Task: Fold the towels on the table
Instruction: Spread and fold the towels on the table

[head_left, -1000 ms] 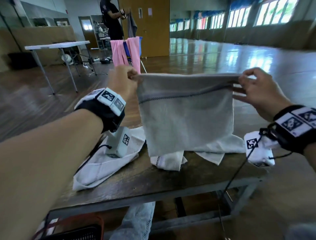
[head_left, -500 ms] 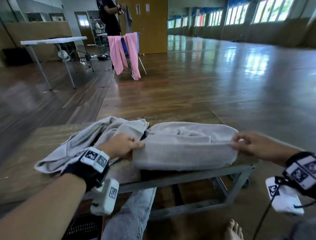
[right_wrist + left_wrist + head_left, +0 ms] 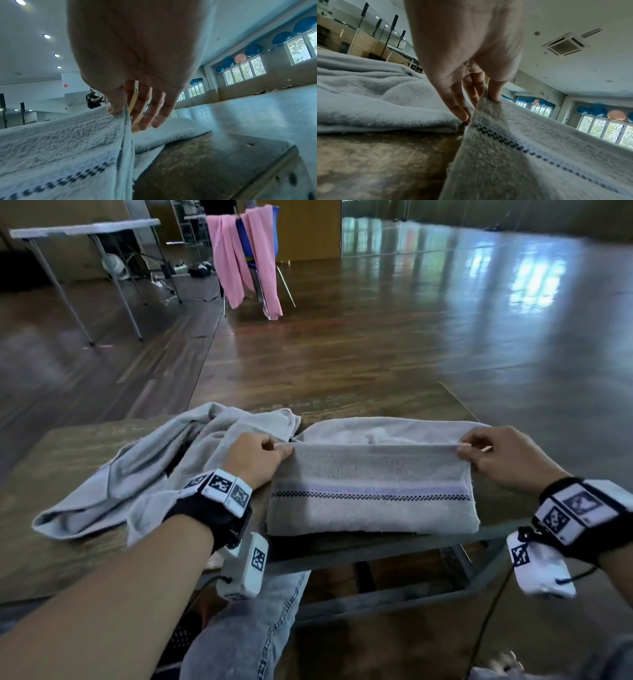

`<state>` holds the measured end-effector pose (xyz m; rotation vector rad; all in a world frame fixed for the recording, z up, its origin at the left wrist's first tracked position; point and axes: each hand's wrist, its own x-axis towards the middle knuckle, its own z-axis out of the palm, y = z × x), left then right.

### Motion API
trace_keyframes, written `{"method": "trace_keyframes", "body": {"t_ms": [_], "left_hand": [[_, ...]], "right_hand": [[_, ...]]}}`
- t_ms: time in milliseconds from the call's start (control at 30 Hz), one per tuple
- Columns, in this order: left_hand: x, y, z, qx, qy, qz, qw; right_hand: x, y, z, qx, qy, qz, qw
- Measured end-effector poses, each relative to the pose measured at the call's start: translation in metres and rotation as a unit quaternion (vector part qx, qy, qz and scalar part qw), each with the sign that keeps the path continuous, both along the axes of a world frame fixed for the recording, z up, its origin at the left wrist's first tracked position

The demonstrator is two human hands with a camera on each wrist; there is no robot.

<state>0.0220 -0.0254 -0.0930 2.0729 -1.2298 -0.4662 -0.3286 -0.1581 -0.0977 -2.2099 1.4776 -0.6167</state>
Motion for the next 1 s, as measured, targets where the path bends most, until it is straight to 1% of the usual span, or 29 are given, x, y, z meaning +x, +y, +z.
{"method": "trace_keyframes", "body": {"t_ms": [67,133,200,300,367,533,700,800,867,933,1000], "left_hand": [[0.003,-0.012,-0.007,0.014,-0.047,-0.001,0.999],[0.006,-0.020,-0.015,0.047,-0.065,-0.008,0.997],[0.009,-0.024,-0.025,0.067,-0.064,-0.008,0.996],[0.008,-0.024,-0.037,0.062,-0.059,-0.008,0.996],[0.009,-0.023,-0.040,0.052,-0.042,-0.005,0.998],[0.016,-0.024,-0.037,0.072,0.009,-0.010,0.997],[0.019,-0.025,-0.030,0.093,0.011,-0.029,0.995],[0.019,-0.023,-0.018,0.091,-0.005,-0.036,0.995],[0.021,-0.022,-0.002,0.077,-0.019,-0.040,0.996],[0.023,-0.021,0.019,0.053,-0.034,-0.038,0.997],[0.022,-0.018,0.043,-0.016,-0.029,-0.031,0.999]], "right_hand": [[0.006,-0.010,-0.010,0.007,0.005,-0.008,1.000],[0.011,-0.017,-0.021,0.043,0.007,0.010,0.999],[0.016,-0.021,-0.028,0.077,0.017,0.029,0.996],[0.020,-0.025,-0.031,0.082,0.026,0.024,0.996],[0.021,-0.025,-0.028,0.085,0.033,0.024,0.996],[0.025,-0.020,-0.023,0.082,0.030,0.009,0.996],[0.025,-0.015,-0.020,0.087,0.043,0.033,0.995],[0.024,-0.015,-0.009,0.057,0.027,0.020,0.998],[0.024,-0.013,0.004,0.008,0.011,-0.004,1.000],[0.026,-0.009,0.016,-0.054,-0.039,-0.028,0.997],[0.029,-0.006,0.027,-0.143,-0.102,-0.037,0.984]]}}
